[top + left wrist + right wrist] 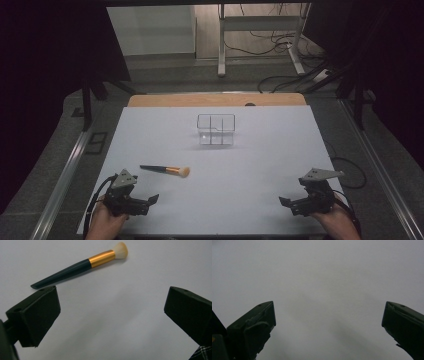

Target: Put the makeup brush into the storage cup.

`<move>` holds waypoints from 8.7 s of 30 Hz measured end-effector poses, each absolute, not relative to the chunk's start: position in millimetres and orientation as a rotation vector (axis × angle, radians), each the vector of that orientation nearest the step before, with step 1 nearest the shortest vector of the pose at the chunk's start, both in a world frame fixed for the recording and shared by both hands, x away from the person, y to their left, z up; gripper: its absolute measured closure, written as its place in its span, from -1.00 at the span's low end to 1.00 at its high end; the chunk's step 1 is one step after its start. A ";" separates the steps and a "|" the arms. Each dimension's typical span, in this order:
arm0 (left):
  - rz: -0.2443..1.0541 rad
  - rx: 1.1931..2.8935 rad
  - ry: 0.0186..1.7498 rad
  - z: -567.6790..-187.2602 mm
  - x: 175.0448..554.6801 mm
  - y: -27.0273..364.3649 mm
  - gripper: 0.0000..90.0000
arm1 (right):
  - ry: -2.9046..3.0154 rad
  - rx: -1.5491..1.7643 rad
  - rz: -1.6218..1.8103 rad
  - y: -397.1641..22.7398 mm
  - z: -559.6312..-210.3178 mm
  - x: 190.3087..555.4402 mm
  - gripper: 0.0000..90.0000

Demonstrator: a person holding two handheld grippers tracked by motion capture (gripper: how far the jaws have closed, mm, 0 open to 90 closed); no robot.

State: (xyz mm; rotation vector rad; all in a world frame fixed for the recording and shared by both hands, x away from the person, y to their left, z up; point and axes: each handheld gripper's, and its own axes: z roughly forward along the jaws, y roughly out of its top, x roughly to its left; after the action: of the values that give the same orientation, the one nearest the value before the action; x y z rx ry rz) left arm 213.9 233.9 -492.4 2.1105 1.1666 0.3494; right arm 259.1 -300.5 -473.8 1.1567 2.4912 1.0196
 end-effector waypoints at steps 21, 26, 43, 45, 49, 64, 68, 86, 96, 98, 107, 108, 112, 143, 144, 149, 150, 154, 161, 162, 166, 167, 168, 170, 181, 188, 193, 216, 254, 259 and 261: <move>0.366 2.118 1.135 -494.4 214.9 234.2 -1.00 | 2.499 1.169 0.949 -296.0 -474.4 259.2 -1.00; 0.352 2.053 1.130 -490.8 214.4 236.1 -1.00 | 2.504 1.160 0.932 -294.9 -474.7 258.9 -1.00; 0.381 2.134 1.140 -482.0 216.6 229.1 -1.00 | 2.498 1.156 0.928 -293.4 -473.9 259.6 -1.00; 0.391 2.142 1.142 -481.0 217.5 230.3 -1.00 | 2.495 1.156 0.929 -293.6 -473.8 259.7 -1.00; 0.395 2.128 1.157 -479.5 219.6 233.2 -1.00 | 2.485 1.155 0.938 -293.8 -473.0 259.7 -1.00; 0.334 2.133 1.130 -479.7 231.5 233.6 -1.00 | 2.462 1.145 0.932 -297.0 -471.7 262.5 -1.00; 0.332 2.157 1.126 -480.1 234.8 232.2 -1.00 | 2.459 1.147 0.933 -298.0 -471.3 263.1 -1.00; 0.311 2.210 1.150 -475.8 255.1 233.9 -0.99 | 2.459 1.151 0.920 -298.0 -471.1 264.1 -1.00; 0.280 2.232 1.185 -475.7 271.9 231.5 -0.99 | 2.468 1.141 0.894 -297.3 -473.0 264.4 -1.00; 0.275 2.241 1.194 -475.9 274.6 230.0 -0.99 | 2.471 1.136 0.894 -296.8 -473.0 264.2 -1.00; 0.255 2.273 1.173 -475.9 283.9 225.8 -0.99 | 2.482 1.131 0.883 -295.6 -474.5 264.4 -1.00; 0.257 2.291 1.168 -475.3 285.1 225.6 -0.98 | 2.483 1.131 0.882 -295.5 -474.6 264.4 -1.00; 0.257 2.346 1.144 -474.1 290.3 225.3 -0.98 | 2.485 1.131 0.879 -295.5 -474.7 264.5 -1.00; 0.205 2.503 1.062 -470.1 330.1 205.2 -0.93 | 2.515 1.115 0.856 -293.3 -477.3 264.3 -1.00; 0.203 2.502 1.060 -470.3 331.1 203.9 -0.93 | 2.515 1.116 0.856 -293.2 -477.3 264.3 -1.00; 0.196 2.521 1.044 -469.7 337.4 198.0 -0.91 | 2.515 1.115 0.856 -293.2 -477.3 264.2 -1.00; 0.196 2.522 1.041 -469.7 338.7 197.1 -0.91 | 2.515 1.115 0.856 -293.2 -477.3 264.3 -1.00; 0.196 2.532 1.036 -469.3 343.4 193.0 -0.91 | 2.517 1.113 0.855 -293.2 -477.4 264.2 -1.00; 0.185 2.554 1.023 -471.0 349.9 186.8 -0.90 | 2.522 1.113 0.854 -293.1 -477.8 264.2 -1.00; 0.185 2.558 1.023 -471.7 350.8 186.6 -0.90 | 2.523 1.112 0.854 -293.1 -477.9 264.1 -1.00; 0.179 2.564 1.016 -475.1 352.6 184.6 -0.89 | 2.527 1.111 0.851 -293.1 -478.3 264.2 -1.00; 0.178 2.570 1.011 -476.1 352.9 184.2 -0.89 | 2.528 1.111 0.851 -293.1 -478.4 264.3 -1.00; 0.176 2.571 1.010 -477.4 353.1 183.3 -0.89 | 2.528 1.111 0.850 -293.1 -478.5 264.3 -1.00; 0.174 2.580 1.004 -480.3 353.3 181.8 -0.88 | 2.529 1.111 0.849 -293.0 -478.6 264.2 -1.00; 0.155 2.603 0.997 -495.6 354.8 179.8 -0.88 | 2.538 1.108 0.844 -292.5 -479.4 264.0 -1.00; 0.134 2.612 0.993 -505.4 355.3 180.6 -0.87 | 2.542 1.106 0.840 -292.2 -479.8 264.0 -1.00; 0.119 2.619 0.987 -511.7 356.1 179.6 -0.86 | 2.546 1.106 0.838 -292.1 -480.1 263.9 -1.00; 0.084 2.632 0.942 -513.1 351.8 184.0 0.49 | 2.584 1.083 0.820 -289.4 -482.4 262.9 -1.00; 0.128 2.440 0.950 -492.6 330.2 190.2 0.64 | 2.587 1.069 0.823 -288.2 -481.0 261.4 -1.00; 0.141 2.388 0.940 -485.8 322.4 192.6 0.64 | 2.585 1.072 0.825 -287.9 -480.7 261.2 -1.00; 0.146 2.369 0.943 -483.8 319.0 193.5 0.64 | 2.585 1.070 0.826 -287.9 -480.6 261.1 -1.00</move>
State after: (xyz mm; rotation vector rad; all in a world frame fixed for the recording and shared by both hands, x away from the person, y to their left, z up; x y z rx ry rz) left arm 319.0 193.5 -483.8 2.3687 0.9428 0.1458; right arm 261.1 -287.9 -480.6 1.0696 2.5854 0.8262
